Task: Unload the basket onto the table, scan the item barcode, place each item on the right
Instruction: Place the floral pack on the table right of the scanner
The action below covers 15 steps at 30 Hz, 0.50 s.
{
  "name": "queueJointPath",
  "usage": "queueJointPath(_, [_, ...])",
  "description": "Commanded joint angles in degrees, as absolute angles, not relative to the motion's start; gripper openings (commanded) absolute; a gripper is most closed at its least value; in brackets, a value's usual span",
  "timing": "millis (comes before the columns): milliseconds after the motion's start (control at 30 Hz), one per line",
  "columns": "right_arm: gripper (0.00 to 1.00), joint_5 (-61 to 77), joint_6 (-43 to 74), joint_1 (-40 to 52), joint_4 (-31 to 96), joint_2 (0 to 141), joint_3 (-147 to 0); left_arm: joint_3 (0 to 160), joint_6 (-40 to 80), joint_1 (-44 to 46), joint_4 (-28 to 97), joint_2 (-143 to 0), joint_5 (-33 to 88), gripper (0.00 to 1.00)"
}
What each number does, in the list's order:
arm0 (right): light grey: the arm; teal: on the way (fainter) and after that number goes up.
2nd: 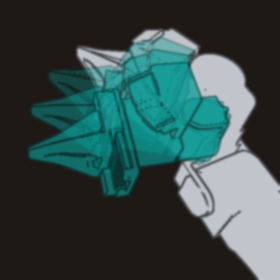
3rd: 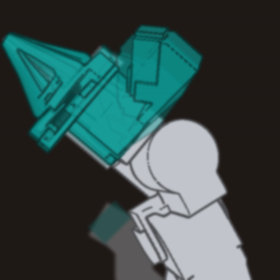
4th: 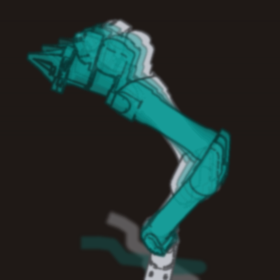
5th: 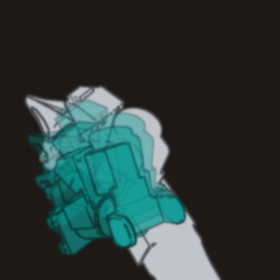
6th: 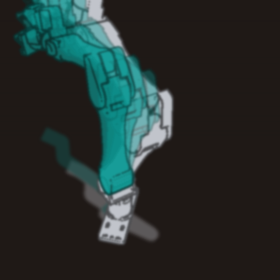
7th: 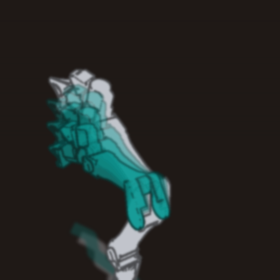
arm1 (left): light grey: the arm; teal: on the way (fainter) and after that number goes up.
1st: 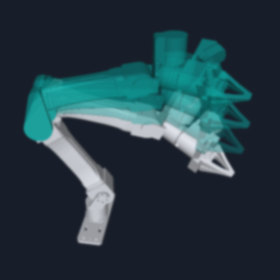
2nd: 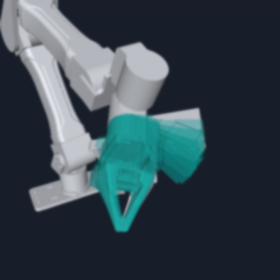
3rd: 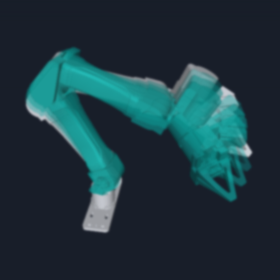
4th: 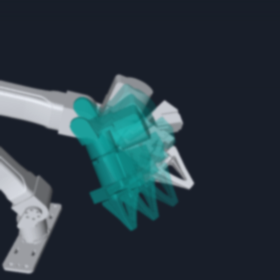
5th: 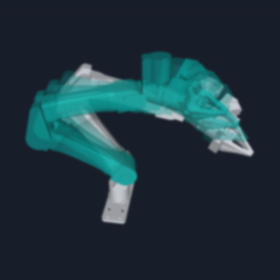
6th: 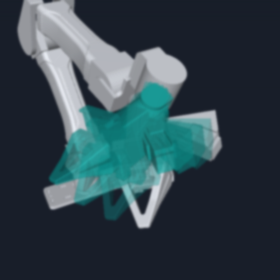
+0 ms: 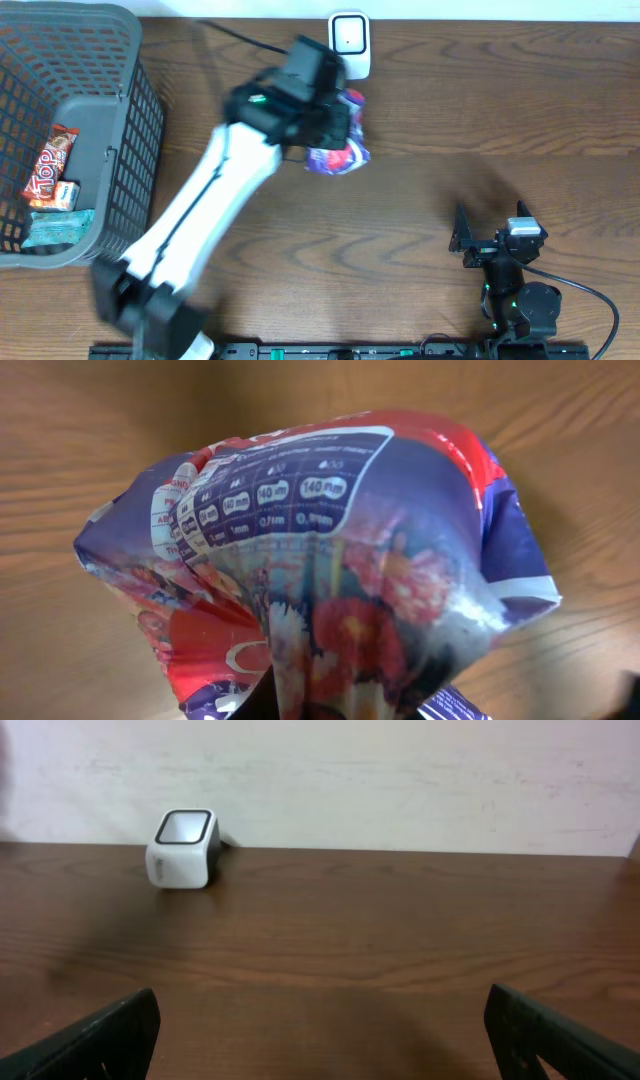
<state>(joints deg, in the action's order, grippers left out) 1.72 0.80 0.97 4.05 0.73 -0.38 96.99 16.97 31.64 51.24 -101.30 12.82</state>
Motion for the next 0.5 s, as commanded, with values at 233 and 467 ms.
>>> queueJointPath(233, [0.99,2.02,0.36,0.47,4.34,0.49,-0.38,97.62,21.71,33.01,48.51,-109.86,11.09,0.88])
queueJointPath(467, [0.99,2.02,0.36,0.47,4.34,0.49,-0.38,102.80,21.69,26.98,50.65,-99.42,10.83,0.88])
